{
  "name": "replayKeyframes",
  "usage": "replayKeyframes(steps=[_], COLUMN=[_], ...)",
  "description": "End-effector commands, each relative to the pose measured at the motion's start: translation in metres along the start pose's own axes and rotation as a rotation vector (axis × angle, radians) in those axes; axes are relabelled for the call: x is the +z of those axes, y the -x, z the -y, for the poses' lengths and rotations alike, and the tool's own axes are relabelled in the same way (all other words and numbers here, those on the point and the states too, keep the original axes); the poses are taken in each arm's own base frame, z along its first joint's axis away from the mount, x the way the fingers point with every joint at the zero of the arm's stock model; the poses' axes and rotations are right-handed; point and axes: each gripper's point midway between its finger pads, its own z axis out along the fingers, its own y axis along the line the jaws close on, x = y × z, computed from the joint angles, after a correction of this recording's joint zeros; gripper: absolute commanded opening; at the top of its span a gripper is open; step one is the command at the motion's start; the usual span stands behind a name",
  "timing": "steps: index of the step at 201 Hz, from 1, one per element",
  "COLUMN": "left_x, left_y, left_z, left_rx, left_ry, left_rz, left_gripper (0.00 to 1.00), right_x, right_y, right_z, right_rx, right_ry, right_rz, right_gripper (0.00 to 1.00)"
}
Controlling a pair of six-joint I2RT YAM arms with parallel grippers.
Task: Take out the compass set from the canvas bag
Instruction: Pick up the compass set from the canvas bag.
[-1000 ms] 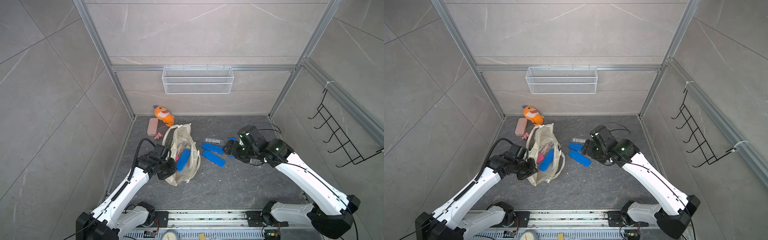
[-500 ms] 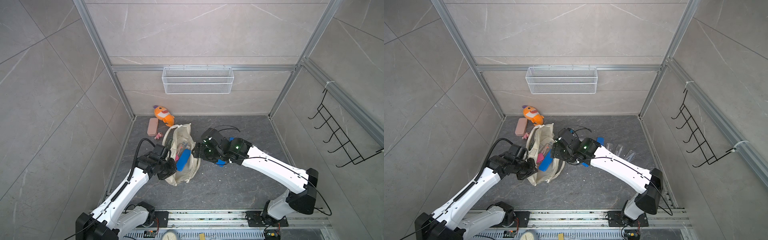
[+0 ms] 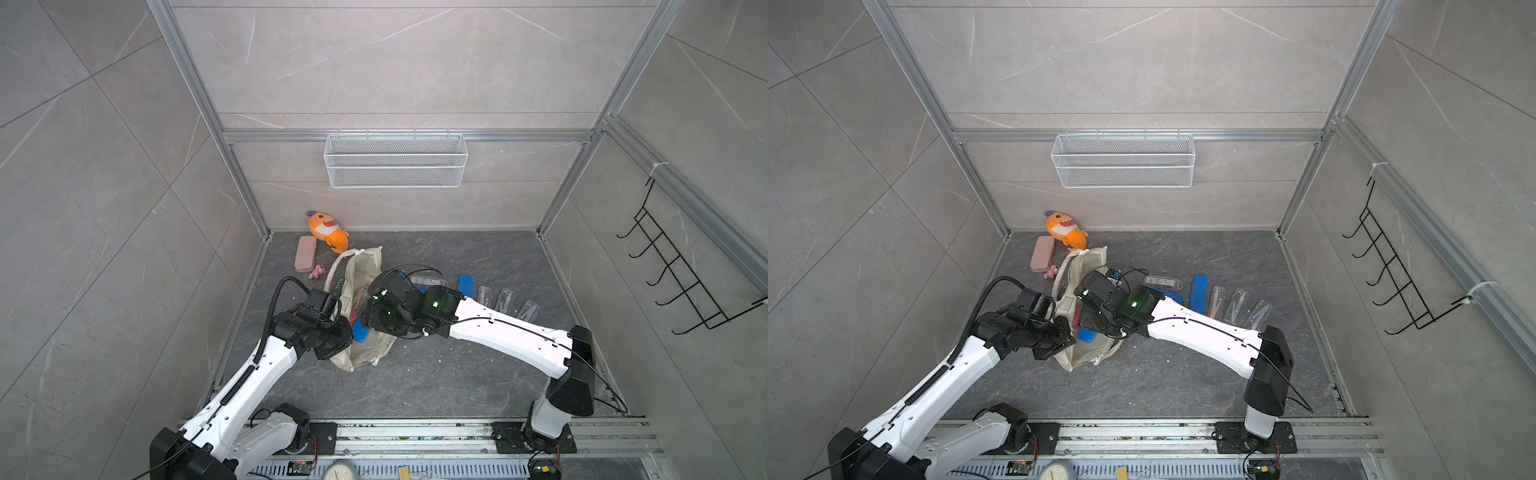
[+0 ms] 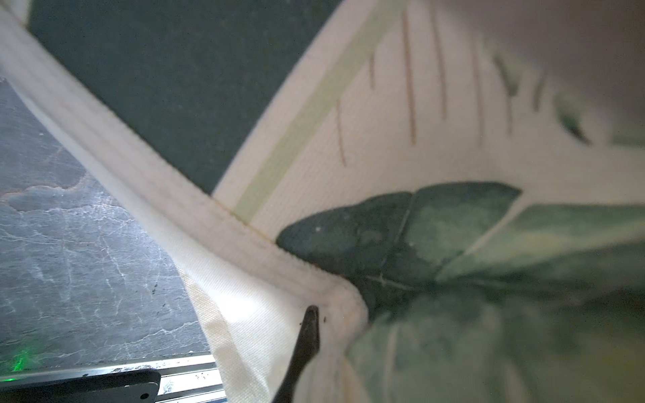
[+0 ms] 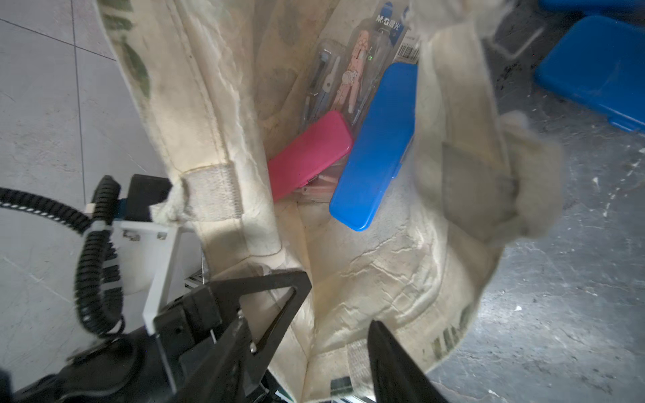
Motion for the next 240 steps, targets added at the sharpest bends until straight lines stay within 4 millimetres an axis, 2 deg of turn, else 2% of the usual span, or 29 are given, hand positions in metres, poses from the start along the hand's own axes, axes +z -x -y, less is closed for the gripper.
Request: replayKeyframes(steps=[1, 54, 85, 112, 160, 183, 211, 240], left_x=[-0.005, -0.001, 0.000, 0.000, 0.001, 0.000, 0.001, -0.001], left_y=[0.007, -0.001, -0.001, -0.003, -0.008, -0.009, -0.012, -0.013], left_z=[0.005, 0.002, 0.001, -0.001, -0.003, -0.004, -0.006, -0.008], left_rx=[0.011, 0.007, 0.004, 0.002, 0.002, 0.010, 0.000, 0.000], left_ry=[-0.029, -0.035, -0.037, -0.039, -0.048, -0.048, -0.049, -0.050], left_rz=[0.048, 0.019, 0.022, 0.021, 0.009, 0.007, -0.001, 0.001], left_gripper=[0.00, 0.00, 0.00, 0.00, 0.00, 0.00, 0.00, 0.00], right_x=[0.015, 0.073, 0.108, 0.125, 0.156, 0.173, 0.190, 0.200], right_y=[0.001, 0.007, 0.013, 0.022, 0.020, 0.025, 0.029, 0.034], right_z=[0.003, 0.013, 0.041, 0.064, 0.099, 0.100, 0.092, 0.082], right_rx=[0.048, 0.130, 0.212, 0.253, 0.327, 0.317, 0.292, 0.270], right_ry=[-0.022, -0.106, -0.192, -0.272, -0.331, -0.314, -0.284, -0.240], right_rz=[0.021, -0.003, -0.001, 0.017, -0.010, -0.019, -0.029, -0.032], right_gripper=[0.57, 0.60, 0.64, 0.74, 0.82, 0.83, 0.82, 0.75])
